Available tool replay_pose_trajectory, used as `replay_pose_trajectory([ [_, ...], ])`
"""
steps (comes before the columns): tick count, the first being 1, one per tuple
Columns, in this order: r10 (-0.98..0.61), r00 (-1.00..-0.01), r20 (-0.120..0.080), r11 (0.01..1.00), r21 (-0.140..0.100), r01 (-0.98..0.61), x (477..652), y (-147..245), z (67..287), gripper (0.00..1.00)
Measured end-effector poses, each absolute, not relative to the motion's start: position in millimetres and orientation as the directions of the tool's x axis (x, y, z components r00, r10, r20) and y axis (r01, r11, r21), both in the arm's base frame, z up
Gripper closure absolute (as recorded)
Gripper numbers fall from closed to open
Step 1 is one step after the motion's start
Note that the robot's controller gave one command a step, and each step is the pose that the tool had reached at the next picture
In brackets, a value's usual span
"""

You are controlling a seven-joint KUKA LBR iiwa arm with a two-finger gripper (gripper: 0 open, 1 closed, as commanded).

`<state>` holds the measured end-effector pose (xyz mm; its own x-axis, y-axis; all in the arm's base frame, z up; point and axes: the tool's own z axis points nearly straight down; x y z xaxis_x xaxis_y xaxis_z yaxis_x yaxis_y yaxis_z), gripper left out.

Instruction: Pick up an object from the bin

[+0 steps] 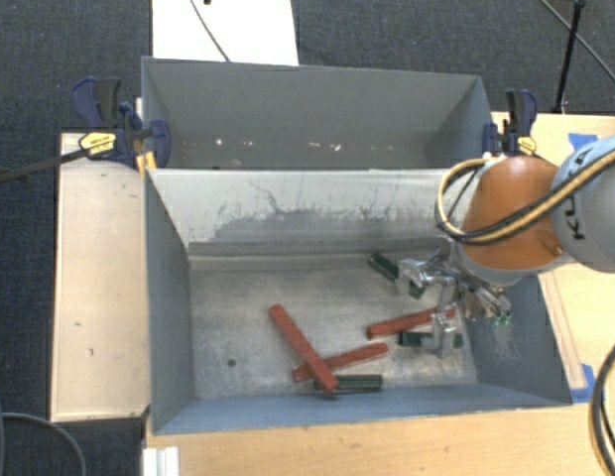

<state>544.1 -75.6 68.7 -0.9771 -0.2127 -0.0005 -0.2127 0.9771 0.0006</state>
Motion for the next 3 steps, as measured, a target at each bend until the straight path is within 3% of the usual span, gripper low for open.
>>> replay_pose_trajectory([
  [1, -0.294, -0.956, 0.001, 0.956, 0.001, -0.294, 526.2, -96.6, 70.4, 0.0],
  [2, -0.212, -0.977, -0.006, 0.977, 0.0, -0.212, 490.6, -97.4, 71.0, 0.0],
  [3, -0.215, -0.977, -0.006, 0.977, -0.001, -0.215, 491.8, -97.0, 71.6, 0.0],
])
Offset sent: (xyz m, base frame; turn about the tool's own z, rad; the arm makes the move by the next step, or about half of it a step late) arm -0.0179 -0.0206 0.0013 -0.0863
